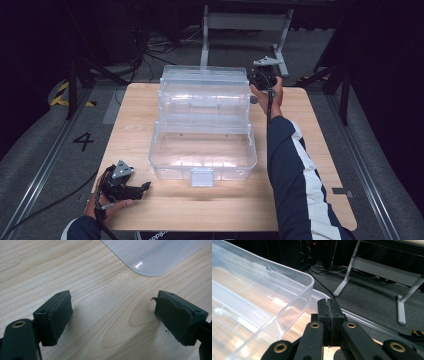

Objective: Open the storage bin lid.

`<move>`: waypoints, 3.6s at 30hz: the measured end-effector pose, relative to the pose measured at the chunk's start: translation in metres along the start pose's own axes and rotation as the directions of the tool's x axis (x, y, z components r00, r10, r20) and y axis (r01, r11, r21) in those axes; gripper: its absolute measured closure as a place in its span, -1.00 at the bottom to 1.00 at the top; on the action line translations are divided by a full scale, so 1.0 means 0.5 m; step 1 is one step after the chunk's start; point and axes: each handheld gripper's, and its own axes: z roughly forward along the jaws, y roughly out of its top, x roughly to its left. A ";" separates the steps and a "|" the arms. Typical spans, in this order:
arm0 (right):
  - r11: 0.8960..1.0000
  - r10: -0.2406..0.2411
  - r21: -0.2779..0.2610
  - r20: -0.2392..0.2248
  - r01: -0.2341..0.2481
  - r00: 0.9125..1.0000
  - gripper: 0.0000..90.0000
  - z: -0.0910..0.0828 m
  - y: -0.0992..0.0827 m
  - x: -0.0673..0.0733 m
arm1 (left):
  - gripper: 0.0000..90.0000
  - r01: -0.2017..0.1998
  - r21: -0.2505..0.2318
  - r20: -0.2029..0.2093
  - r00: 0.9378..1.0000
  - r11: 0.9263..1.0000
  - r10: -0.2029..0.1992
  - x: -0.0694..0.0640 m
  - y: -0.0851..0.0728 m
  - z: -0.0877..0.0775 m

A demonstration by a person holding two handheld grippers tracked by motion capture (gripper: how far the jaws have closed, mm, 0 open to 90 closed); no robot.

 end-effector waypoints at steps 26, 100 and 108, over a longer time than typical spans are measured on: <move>0.995 -0.094 -0.041 -0.027 0.092 0.995 1.00 -0.103 0.001 0.005 | -0.66 0.006 -0.005 -0.008 1.000 1.000 -0.006 -0.002 -0.001 0.000; 0.954 -0.299 -0.022 -0.190 0.300 0.935 0.71 -0.353 -0.165 0.044 | -0.66 0.009 -0.003 -0.012 1.000 1.000 -0.009 -0.003 -0.002 -0.001; 0.950 -0.305 -0.002 -0.212 0.311 0.928 0.65 -0.364 -0.198 0.053 | -0.66 0.010 -0.004 -0.013 1.000 1.000 -0.010 -0.003 -0.002 -0.001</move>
